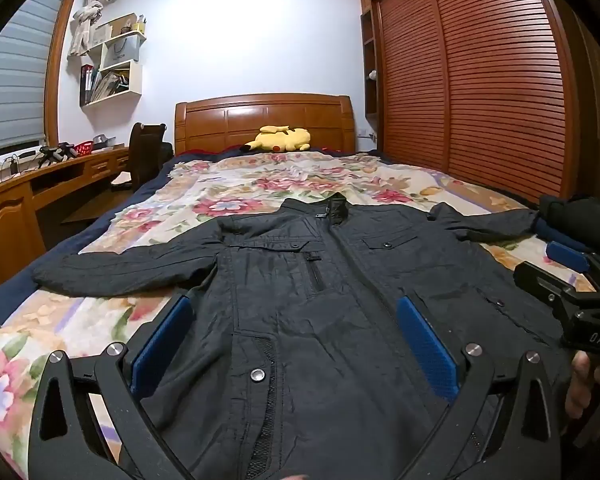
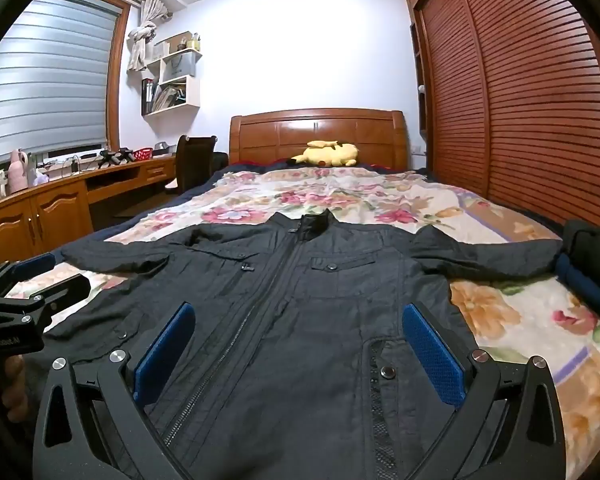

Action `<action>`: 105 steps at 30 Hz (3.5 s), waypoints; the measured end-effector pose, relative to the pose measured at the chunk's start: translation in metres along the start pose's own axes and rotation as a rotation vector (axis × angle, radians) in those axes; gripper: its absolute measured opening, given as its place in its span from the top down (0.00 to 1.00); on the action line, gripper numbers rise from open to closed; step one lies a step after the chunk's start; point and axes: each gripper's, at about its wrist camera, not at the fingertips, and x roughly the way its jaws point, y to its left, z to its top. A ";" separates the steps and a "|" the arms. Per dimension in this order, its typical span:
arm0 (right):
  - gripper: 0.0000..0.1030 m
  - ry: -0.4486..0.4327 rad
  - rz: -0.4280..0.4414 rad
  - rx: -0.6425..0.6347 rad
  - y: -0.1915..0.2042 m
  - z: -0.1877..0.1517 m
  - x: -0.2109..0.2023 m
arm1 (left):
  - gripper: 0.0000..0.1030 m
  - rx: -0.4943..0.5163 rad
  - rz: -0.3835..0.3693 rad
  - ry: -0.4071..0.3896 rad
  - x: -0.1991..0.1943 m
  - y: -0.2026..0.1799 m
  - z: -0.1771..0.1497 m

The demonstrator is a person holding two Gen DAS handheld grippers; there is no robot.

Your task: Fold large clothes

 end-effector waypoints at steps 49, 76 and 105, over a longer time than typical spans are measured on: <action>0.00 -0.007 0.004 0.004 0.000 0.000 -0.003 | 0.01 -0.001 0.013 -0.007 -0.003 0.003 0.004; 0.00 -0.004 0.006 0.004 0.000 0.000 -0.003 | 0.01 0.002 0.014 -0.010 -0.002 0.002 0.003; 0.00 0.034 0.068 -0.040 0.017 -0.002 0.006 | 0.01 -0.022 0.041 0.033 -0.015 0.035 -0.010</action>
